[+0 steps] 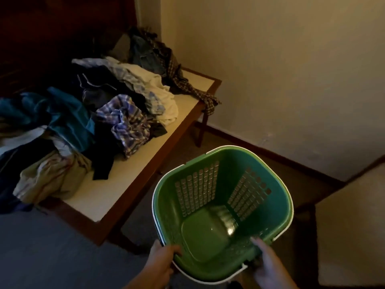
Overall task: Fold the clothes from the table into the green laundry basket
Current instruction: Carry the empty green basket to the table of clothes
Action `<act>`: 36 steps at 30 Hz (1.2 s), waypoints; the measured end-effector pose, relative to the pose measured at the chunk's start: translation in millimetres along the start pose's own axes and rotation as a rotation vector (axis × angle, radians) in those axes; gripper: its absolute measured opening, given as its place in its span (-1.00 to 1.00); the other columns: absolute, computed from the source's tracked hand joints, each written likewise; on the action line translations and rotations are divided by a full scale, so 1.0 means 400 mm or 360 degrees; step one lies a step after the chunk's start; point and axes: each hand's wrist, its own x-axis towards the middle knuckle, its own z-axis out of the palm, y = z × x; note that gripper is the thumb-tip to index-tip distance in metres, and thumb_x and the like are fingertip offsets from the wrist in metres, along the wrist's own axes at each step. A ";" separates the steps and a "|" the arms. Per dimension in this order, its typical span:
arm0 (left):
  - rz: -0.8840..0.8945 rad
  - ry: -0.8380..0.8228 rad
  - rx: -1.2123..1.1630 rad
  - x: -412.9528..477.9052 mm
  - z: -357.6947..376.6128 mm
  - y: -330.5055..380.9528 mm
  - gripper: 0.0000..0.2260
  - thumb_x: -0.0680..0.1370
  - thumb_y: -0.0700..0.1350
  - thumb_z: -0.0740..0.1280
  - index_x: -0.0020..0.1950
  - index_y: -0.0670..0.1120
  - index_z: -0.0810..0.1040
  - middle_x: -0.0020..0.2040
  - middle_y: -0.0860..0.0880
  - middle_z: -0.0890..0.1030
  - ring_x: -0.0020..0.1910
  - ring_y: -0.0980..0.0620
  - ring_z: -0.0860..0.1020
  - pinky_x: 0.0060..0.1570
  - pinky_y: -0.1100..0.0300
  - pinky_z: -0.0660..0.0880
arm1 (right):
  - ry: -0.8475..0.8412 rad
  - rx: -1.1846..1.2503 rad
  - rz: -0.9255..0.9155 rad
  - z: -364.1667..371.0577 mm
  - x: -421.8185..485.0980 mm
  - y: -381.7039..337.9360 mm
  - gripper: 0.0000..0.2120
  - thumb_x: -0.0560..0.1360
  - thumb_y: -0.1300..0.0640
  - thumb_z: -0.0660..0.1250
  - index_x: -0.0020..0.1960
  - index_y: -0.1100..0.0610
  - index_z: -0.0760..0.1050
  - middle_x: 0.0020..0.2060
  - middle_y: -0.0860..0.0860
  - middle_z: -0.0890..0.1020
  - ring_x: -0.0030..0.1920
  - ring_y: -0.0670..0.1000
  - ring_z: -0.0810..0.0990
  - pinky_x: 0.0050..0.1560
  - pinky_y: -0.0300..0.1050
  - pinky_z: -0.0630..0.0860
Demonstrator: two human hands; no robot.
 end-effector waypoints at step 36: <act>0.0192 0.1299 -0.0248 0.336 -0.073 -0.359 -0.50 0.61 -0.33 0.32 0.48 0.05 0.37 0.13 -0.16 0.64 -0.04 -0.17 0.74 -0.10 -0.18 0.72 | -0.0444 -0.1057 0.0276 0.224 0.644 0.006 -0.60 0.60 0.25 0.35 0.41 0.15 0.41 0.28 0.25 0.60 0.21 0.27 0.62 -0.18 0.18 0.64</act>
